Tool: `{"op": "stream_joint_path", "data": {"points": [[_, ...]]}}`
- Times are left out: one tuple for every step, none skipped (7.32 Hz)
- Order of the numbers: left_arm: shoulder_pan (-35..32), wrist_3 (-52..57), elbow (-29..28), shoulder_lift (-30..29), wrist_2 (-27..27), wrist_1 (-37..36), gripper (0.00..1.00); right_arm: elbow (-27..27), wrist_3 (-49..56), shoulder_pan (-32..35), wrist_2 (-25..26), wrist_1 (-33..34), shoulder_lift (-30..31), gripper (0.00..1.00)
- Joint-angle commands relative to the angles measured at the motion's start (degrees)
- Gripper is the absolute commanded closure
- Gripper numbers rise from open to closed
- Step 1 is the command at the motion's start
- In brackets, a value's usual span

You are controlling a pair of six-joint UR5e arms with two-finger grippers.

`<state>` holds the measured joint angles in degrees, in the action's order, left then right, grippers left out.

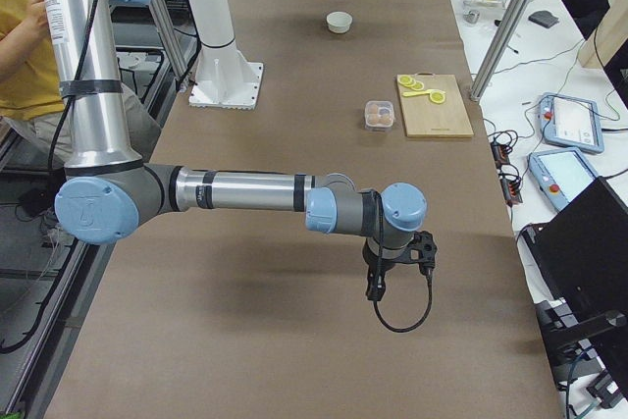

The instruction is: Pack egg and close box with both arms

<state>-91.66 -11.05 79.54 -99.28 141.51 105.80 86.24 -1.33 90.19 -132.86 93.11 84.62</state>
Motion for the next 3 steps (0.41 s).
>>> {"op": "stream_joint_path", "data": {"points": [[-0.36, 0.15, -0.26, -0.04, 0.34, 0.02, 0.03, 3.56, -0.16, 0.16, -0.03, -0.04, 1.50, 0.00], [-0.36, 0.06, -0.26, -0.13, 0.34, 0.02, 0.03, 4.28, -0.16, 0.16, 0.05, -0.12, 1.60, 0.00], [-0.36, 0.15, -0.17, -0.04, 0.34, 0.11, 0.03, 4.63, -0.08, 0.16, -0.12, -0.38, 1.68, 0.00]]}}
